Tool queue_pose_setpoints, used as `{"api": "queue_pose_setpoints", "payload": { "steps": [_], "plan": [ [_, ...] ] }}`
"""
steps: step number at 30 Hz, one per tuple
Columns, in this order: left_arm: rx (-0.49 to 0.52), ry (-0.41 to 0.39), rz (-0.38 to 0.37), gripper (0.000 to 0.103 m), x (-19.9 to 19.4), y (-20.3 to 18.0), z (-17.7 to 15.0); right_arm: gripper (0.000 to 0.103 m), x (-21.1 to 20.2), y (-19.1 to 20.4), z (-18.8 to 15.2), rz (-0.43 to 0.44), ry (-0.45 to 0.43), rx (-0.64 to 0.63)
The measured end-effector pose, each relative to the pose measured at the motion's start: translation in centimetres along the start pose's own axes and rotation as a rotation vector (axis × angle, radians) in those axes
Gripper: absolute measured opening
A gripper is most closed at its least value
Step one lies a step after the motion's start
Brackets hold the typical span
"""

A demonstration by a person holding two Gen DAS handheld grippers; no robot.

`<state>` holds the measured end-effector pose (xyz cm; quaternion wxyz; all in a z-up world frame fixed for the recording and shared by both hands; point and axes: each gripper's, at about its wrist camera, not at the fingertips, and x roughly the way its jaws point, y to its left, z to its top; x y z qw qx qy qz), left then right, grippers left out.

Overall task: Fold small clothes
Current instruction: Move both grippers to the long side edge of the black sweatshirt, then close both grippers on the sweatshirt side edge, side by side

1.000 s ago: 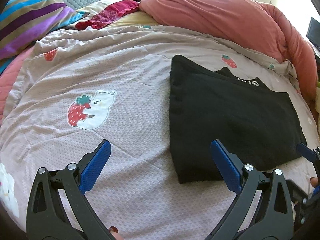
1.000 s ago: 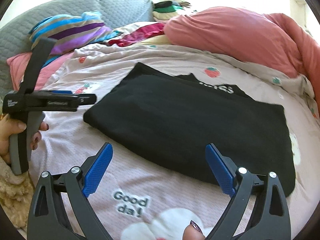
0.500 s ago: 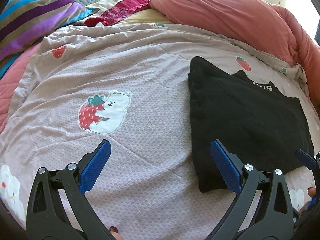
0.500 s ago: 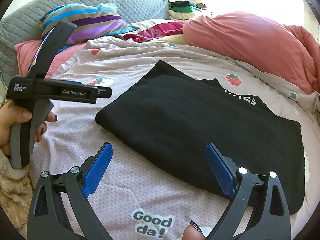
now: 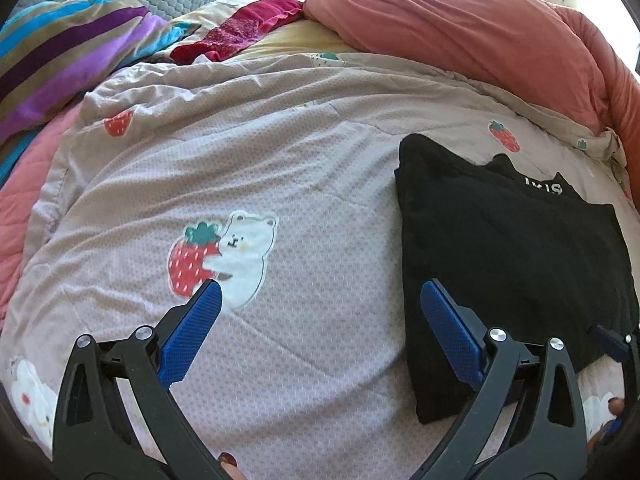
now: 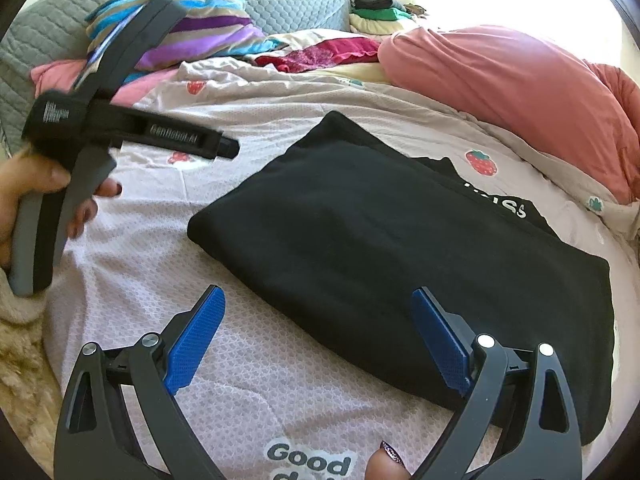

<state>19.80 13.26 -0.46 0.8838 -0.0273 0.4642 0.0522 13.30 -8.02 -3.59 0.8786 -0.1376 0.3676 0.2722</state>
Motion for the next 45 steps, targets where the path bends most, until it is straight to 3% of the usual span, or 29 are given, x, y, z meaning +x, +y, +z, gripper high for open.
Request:
{"api": "queue_pose_setpoints", "payload": {
  "steps": [32, 43, 45],
  "plan": [
    [0.048, 0.071, -0.033, 0.093, 6.4, -2.9, 7.1, 0.094, 6.2, 3.3, 2.4, -0.164, 0.058, -0.224],
    [0.008, 0.102, -0.112, 0.093, 8.2, -2.4, 8.4, 0.093, 7.0, 5.1, 3.3, -0.267, -0.014, -0.312],
    [-0.004, 0.104, -0.123, 0.093, 8.2, -2.0, 8.5, 0.086, 6.7, 5.8, 3.1, -0.28, -0.03, -0.348]
  ]
}}
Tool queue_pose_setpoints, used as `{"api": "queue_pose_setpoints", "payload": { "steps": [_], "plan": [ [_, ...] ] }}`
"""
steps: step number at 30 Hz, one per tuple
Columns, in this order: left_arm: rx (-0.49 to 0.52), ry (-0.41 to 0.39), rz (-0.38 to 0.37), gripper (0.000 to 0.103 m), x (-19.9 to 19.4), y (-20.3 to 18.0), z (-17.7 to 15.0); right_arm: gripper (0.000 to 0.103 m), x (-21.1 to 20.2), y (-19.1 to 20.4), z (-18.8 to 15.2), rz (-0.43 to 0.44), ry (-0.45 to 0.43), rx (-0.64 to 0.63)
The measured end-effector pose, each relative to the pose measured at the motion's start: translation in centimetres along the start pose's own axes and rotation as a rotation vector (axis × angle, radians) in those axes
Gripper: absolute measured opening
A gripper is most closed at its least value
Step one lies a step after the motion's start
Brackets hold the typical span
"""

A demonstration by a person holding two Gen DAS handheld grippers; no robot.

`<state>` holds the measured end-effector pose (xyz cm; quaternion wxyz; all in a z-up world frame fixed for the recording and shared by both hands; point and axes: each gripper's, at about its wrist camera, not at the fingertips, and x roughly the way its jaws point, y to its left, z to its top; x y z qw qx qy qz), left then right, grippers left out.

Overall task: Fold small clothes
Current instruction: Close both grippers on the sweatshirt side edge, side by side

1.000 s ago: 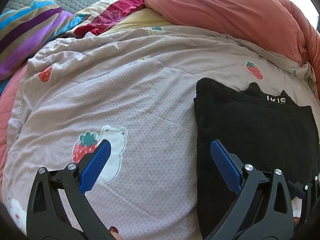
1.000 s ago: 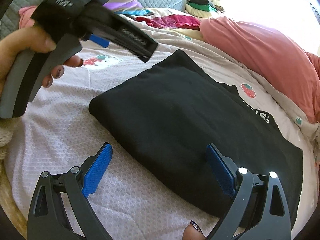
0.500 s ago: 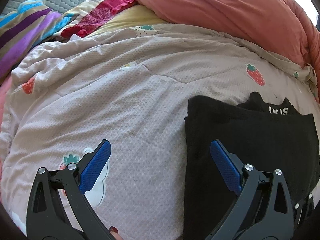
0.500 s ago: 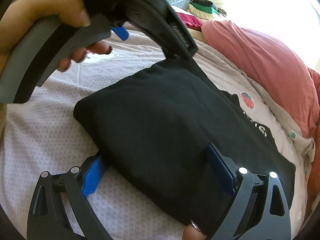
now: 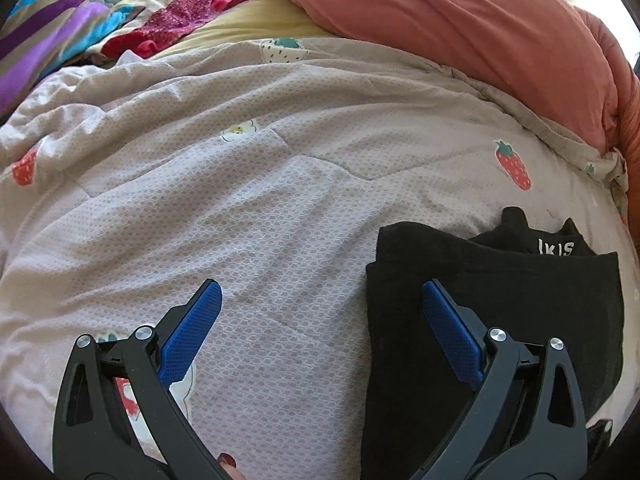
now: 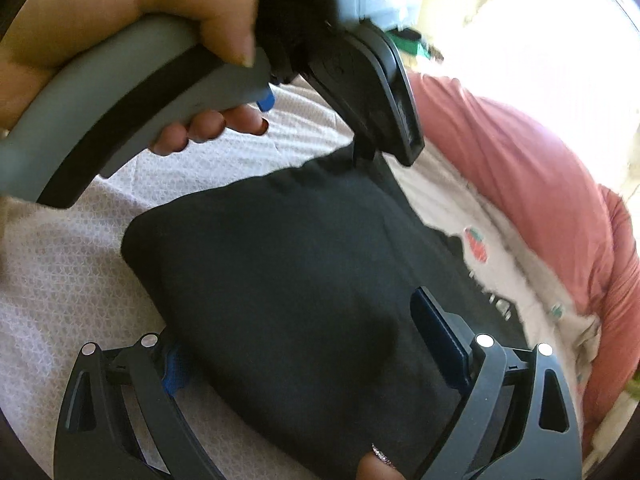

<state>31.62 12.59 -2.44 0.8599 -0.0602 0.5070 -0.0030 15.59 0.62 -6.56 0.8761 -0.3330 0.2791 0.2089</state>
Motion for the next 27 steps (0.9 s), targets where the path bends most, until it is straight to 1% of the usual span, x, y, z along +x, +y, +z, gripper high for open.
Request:
{"api": "queue_pose_setpoints", "payload": {
  "steps": [2, 4, 7, 10, 11, 12, 13, 15, 16, 18, 21, 24, 27],
  "plan": [
    [-0.022, 0.002, -0.013, 0.093, 0.0, 0.5, 0.1, 0.083, -0.5, 0.5, -0.2, -0.006, -0.013, -0.033],
    [-0.031, 0.004, -0.019, 0.093, -0.1, 0.7, 0.1, 0.083, -0.7, 1.0, -0.4, -0.01, -0.019, -0.065],
    [-0.026, 0.004, -0.028, 0.093, -0.1, 0.5, 0.1, 0.082, -0.5, 1.0, -0.4, -0.01, -0.017, -0.073],
    [-0.014, 0.011, -0.038, 0.093, 0.0, 0.1, 0.0, 0.078, -0.1, 0.8, -0.1, 0.001, -0.025, -0.075],
    [-0.013, 0.012, -0.039, 0.093, 0.1, 0.0, 0.0, 0.07, -0.2, 0.9, -0.1, 0.009, -0.027, -0.073],
    [-0.012, 0.012, -0.041, 0.093, 0.1, 0.0, 0.0, 0.06, -0.1, 0.9, -0.1, 0.015, -0.031, -0.074],
    [-0.01, 0.013, -0.051, 0.093, 0.1, -0.1, 0.0, 0.055, -0.1, 0.8, 0.0, 0.017, -0.036, -0.077],
    [-0.017, 0.018, -0.06, 0.093, 0.2, -0.1, -0.1, 0.035, -0.8, 0.7, -0.1, 0.016, -0.067, -0.071],
    [-0.023, 0.022, -0.069, 0.093, 0.3, -0.2, -0.1, 0.031, -1.3, 0.5, -0.1, 0.012, -0.082, -0.063],
    [-0.03, 0.031, -0.1, 0.093, 0.3, -0.4, -0.2, 0.018, -1.9, -0.3, -0.4, 0.008, -0.109, -0.023],
    [-0.038, 0.04, -0.14, 0.093, 0.3, -0.9, -0.3, 0.013, -2.9, -1.9, -0.7, 0.025, -0.137, 0.062],
    [-0.032, 0.048, -0.177, 0.093, 0.2, -1.6, -0.4, 0.012, -3.9, -3.3, -1.0, 0.03, -0.164, 0.142],
    [-0.046, 0.056, -0.217, 0.093, 0.5, -2.1, -0.8, 0.012, -4.7, -4.0, -1.4, 0.042, -0.174, 0.188]
  ]
}}
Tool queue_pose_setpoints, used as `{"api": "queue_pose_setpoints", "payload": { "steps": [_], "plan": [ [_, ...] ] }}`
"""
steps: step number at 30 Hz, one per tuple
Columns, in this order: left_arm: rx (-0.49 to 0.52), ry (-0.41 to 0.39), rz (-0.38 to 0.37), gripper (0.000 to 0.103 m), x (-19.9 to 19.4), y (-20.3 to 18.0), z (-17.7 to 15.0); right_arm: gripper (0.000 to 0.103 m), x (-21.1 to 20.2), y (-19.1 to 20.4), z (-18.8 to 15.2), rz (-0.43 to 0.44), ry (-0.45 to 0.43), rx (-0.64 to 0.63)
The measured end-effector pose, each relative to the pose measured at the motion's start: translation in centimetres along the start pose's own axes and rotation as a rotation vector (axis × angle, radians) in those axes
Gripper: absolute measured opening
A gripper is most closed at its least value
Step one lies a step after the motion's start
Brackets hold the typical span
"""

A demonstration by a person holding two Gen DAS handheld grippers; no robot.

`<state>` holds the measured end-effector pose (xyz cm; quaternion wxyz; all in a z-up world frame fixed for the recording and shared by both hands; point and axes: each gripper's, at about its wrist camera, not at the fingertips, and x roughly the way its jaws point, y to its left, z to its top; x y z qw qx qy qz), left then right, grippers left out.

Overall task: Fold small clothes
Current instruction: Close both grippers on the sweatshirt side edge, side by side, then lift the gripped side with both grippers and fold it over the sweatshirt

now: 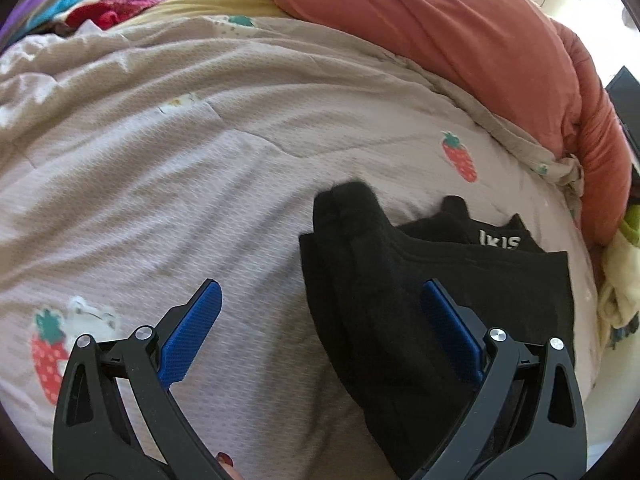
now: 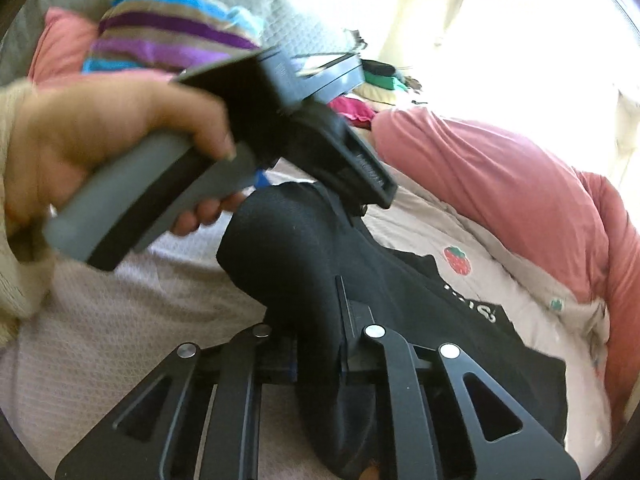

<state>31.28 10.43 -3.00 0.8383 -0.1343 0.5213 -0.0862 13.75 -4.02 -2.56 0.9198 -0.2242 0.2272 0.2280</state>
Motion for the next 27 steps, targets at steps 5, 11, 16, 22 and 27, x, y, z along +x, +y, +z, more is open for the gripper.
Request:
{"api": "queue_pose_setpoints", "payload": {
  "steps": [5, 11, 16, 22, 27],
  "plan": [
    [-0.004, 0.005, -0.052, 0.093, 0.6, -1.0, -0.5, 0.011, 0.3, -0.5, -0.3, 0.008, 0.002, 0.012],
    [0.013, 0.018, -0.075, 0.068, 1.0, -1.8, -0.9, 0.011, -0.1, 0.1, -0.3, -0.003, 0.003, 0.0],
    [0.012, 0.031, -0.082, 0.057, 1.5, -2.0, -1.0, 0.011, 0.2, 0.2, -0.4, -0.012, 0.011, -0.013],
    [-0.012, 0.034, -0.108, 0.042, 1.6, -1.8, -1.0, 0.011, 0.3, 0.5, -0.3, -0.022, 0.016, -0.023],
    [-0.014, 0.019, -0.111, 0.025, 1.2, -2.0, -1.1, 0.011, 0.2, 0.5, -0.3, -0.026, 0.016, -0.021]
  ]
}}
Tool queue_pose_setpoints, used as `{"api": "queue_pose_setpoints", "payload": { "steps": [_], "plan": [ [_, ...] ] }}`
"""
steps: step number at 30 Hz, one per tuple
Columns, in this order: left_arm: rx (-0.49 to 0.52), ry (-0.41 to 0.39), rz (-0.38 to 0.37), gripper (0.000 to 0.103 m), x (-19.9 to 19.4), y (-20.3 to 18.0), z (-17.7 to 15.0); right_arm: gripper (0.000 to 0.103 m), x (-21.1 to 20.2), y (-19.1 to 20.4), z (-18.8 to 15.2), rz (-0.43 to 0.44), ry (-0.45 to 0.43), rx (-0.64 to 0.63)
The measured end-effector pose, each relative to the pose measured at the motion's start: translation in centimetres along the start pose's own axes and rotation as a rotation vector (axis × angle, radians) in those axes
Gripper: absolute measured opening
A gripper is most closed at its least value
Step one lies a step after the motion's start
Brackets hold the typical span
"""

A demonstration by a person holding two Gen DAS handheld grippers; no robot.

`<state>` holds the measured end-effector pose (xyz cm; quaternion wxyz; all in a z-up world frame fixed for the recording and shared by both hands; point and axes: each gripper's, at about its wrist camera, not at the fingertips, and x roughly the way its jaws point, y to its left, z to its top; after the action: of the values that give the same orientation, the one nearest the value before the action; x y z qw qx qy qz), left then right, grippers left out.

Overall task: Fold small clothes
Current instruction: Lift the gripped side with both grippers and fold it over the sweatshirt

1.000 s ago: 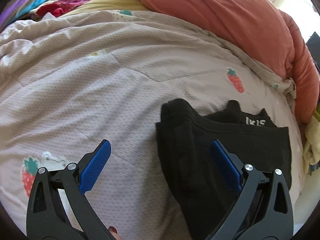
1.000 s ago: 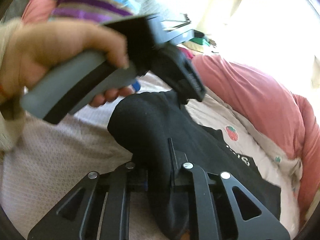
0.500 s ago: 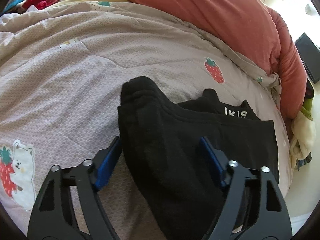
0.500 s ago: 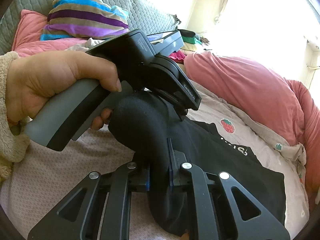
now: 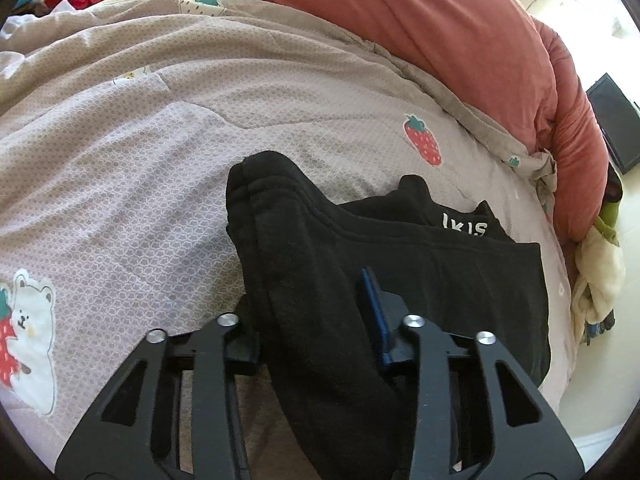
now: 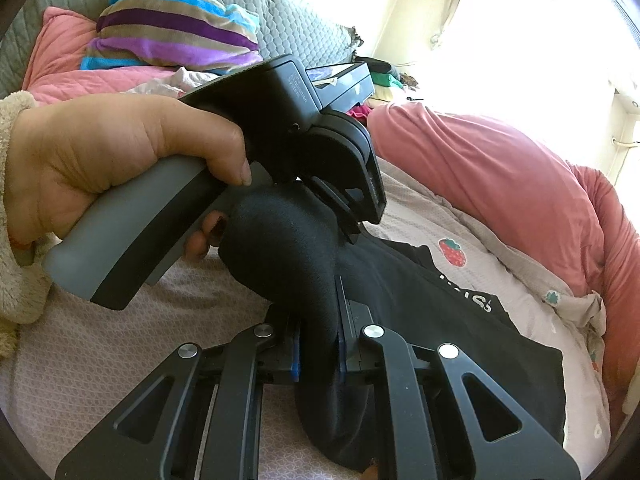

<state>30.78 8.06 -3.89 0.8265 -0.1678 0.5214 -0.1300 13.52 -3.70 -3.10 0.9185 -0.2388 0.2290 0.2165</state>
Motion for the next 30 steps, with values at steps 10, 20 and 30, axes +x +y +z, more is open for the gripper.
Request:
{"api": "queue_pose_setpoints", "payload": {
  "steps": [10, 20, 30],
  "plan": [
    [0.016, -0.072, 0.016, 0.017, -2.2, -1.7, -0.9, 0.01, -1.9, -1.7, -0.6, -0.005, -0.041, 0.06],
    [0.1, -0.147, 0.059, 0.017, -4.9, -9.4, -1.0, 0.007, -5.9, -7.3, -3.1, -0.048, -0.108, 0.248],
    [0.242, -0.131, 0.13, 0.018, -3.1, -19.2, -0.9, 0.007, -8.8, -12.8, -7.0, -0.081, -0.132, 0.403]
  ]
}}
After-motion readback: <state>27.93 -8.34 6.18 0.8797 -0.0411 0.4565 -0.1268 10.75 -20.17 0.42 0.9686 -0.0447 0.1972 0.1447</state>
